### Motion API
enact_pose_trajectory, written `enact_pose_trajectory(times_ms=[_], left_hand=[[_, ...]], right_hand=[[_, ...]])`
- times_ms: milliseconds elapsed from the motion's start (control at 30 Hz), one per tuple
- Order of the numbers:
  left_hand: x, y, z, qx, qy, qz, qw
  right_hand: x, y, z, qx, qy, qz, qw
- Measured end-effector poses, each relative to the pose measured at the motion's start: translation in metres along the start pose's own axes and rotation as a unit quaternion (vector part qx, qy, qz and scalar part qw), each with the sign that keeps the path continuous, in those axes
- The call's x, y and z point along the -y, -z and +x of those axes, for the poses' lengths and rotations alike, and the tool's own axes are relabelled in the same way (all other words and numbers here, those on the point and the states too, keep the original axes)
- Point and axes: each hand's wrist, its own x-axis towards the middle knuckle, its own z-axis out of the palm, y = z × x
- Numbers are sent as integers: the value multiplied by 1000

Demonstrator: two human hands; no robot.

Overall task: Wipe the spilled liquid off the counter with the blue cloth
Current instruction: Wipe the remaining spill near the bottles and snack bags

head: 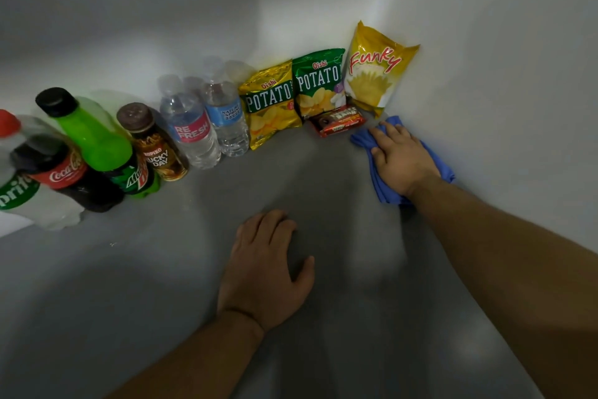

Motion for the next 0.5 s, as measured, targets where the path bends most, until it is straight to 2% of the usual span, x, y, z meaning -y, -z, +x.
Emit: enact_pose_trajectory(times_ms=[133,233,400,500], left_hand=[[0,3,0,-1,11,-45,999],[3,7,-1,-24,19,-137,990],[10,28,-10,-82,66,-311,945],[28,48,-21,-103,119,-342,926]], right_hand=[[21,-6,-7,0,5,0,1000],[44,-12,-17,5,15,0,1000],[87,-21,-36,10,36,0,999],[112,-26,-46,12,47,1,999]])
